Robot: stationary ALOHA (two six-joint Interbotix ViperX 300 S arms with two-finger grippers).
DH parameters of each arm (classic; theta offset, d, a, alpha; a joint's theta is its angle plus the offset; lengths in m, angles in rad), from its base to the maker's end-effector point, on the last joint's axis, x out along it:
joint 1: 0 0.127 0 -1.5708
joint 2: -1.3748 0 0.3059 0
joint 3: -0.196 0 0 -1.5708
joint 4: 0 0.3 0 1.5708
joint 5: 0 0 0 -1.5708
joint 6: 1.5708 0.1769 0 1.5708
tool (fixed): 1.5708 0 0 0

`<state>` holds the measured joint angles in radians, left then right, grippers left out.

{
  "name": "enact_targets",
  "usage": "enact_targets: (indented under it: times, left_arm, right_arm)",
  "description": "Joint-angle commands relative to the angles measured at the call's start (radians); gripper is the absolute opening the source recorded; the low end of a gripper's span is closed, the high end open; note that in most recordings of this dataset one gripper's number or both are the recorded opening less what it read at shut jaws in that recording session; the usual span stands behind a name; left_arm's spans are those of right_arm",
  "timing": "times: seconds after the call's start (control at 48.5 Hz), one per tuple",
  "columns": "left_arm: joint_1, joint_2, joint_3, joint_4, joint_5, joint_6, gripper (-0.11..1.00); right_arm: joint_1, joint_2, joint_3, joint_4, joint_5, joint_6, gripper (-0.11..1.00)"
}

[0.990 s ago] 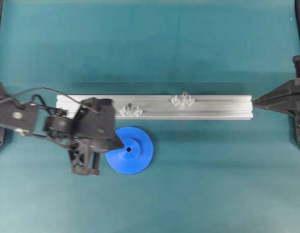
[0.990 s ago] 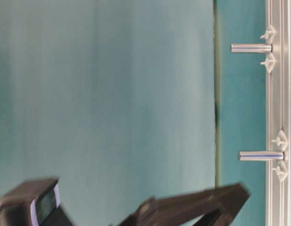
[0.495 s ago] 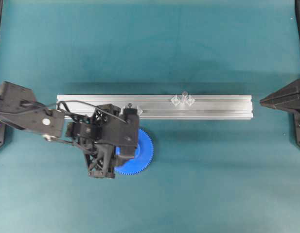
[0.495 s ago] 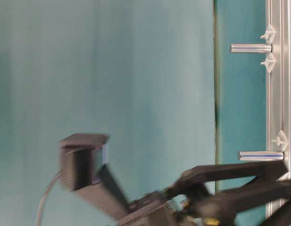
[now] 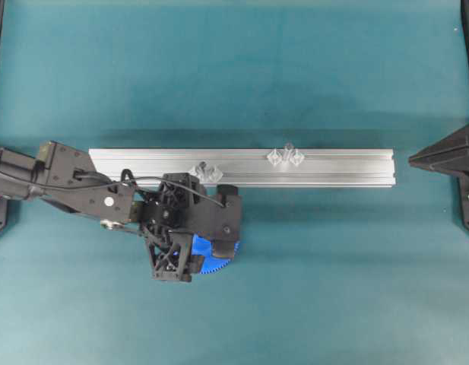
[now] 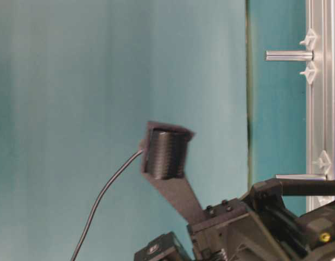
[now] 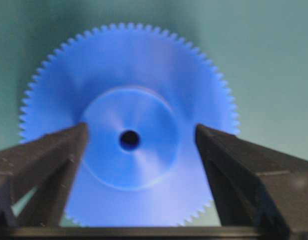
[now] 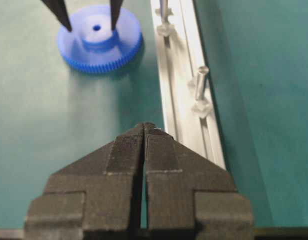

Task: Find the location of the shaft and insert the large gear.
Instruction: 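Lower the left gripper and close it on the blue gear hub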

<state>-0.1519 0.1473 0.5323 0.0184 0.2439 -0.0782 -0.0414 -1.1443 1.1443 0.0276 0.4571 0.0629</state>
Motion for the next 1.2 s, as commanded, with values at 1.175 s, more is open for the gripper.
enact_targets:
  times: [1.175]
  left_arm:
    - [0.043,-0.009,-0.035,0.003,0.166,0.011,0.93]
  right_arm:
    - [-0.005,-0.014,0.005,-0.002,-0.011,0.031,-0.01]
